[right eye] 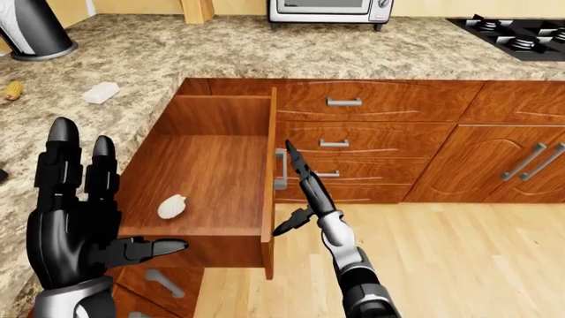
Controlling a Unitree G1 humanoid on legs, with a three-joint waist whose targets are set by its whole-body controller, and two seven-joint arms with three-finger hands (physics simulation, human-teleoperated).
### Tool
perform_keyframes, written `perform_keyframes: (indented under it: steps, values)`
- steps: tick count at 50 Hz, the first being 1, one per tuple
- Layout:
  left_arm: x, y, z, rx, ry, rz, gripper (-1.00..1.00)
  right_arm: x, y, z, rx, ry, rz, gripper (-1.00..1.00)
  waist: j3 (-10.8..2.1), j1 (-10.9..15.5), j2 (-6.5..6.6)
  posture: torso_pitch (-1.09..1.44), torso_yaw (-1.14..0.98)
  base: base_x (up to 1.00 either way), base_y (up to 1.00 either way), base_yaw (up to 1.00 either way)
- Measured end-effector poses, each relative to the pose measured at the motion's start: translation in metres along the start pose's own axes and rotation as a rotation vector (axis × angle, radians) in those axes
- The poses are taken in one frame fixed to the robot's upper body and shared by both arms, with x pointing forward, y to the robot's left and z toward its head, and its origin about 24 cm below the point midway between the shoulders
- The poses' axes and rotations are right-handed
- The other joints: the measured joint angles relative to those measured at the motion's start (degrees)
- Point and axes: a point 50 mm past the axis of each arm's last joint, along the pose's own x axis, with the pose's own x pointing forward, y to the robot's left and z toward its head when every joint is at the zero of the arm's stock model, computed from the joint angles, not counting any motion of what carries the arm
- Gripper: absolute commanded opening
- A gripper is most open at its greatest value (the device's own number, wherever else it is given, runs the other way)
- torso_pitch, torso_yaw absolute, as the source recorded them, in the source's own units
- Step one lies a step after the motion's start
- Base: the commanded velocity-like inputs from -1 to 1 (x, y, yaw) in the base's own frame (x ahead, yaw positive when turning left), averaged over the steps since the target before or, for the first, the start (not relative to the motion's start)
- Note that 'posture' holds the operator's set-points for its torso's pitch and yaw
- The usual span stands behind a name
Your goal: Close the right drawer.
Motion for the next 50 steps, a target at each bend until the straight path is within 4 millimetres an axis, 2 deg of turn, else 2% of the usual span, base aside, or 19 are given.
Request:
perform_keyframes:
  steps: [50]
  values:
    - [0.001, 0.002, 0.000, 0.000, 0.000, 0.008, 1.00, 0.020, 0.034, 0.013, 0.002, -0.037, 0.108, 1.00, -0.08, -0.02, 0.06, 0.00, 0.00, 0.00, 0.00, 0.00]
